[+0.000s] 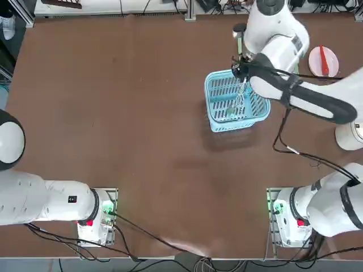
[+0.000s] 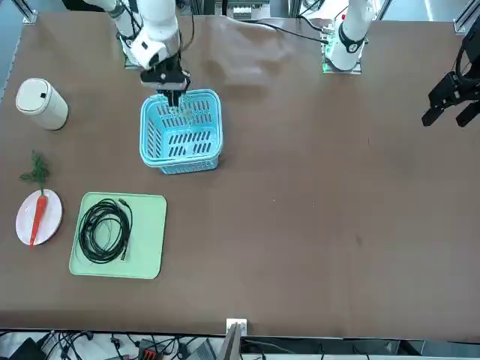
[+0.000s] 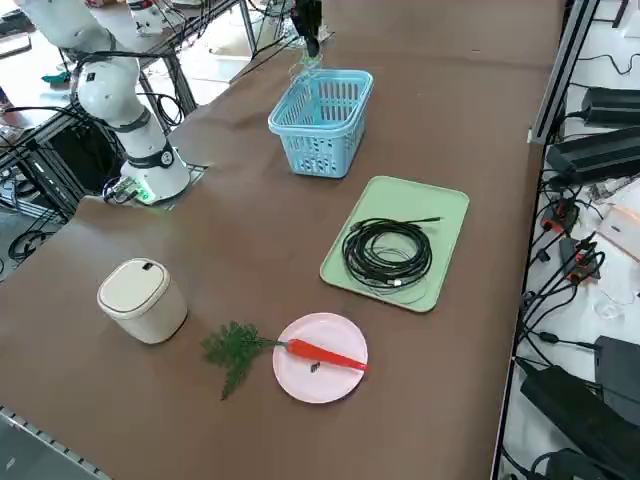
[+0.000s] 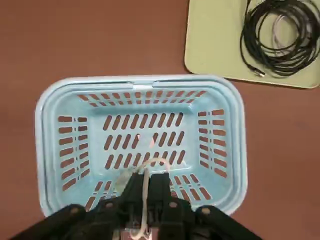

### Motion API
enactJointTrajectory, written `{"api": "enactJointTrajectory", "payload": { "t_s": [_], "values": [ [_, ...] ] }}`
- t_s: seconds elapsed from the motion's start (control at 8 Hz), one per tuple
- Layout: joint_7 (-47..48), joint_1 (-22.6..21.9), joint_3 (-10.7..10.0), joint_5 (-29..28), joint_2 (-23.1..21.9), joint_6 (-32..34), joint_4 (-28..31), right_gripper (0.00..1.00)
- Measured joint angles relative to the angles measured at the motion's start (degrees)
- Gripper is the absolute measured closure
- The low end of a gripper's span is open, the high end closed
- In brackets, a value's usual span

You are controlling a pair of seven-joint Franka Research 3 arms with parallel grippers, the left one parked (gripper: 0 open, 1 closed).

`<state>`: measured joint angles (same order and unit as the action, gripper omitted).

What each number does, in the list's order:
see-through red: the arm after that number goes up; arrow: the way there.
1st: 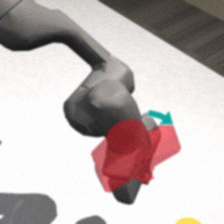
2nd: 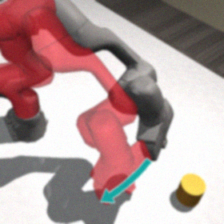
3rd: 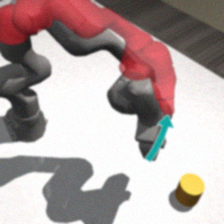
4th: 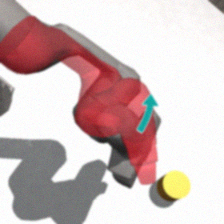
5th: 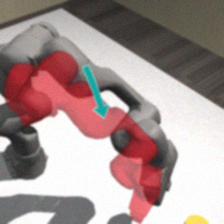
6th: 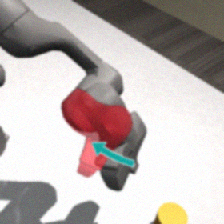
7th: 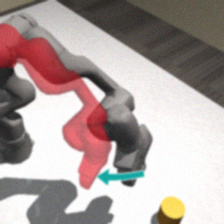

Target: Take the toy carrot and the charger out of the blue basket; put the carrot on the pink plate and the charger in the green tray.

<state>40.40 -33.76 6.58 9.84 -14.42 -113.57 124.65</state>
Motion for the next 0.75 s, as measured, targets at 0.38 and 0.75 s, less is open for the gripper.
{"api": "enactJointTrajectory", "payload": {
  "t_s": [0.38, 0.75],
  "values": [
    [-1.21, 0.09, -0.64, -0.01, -3.78, 8.67, -6.7, 0.97],
    [-8.78, 1.47, -5.6, -0.02, -1.04, 10.92, -13.27, 0.97]
  ]
}}
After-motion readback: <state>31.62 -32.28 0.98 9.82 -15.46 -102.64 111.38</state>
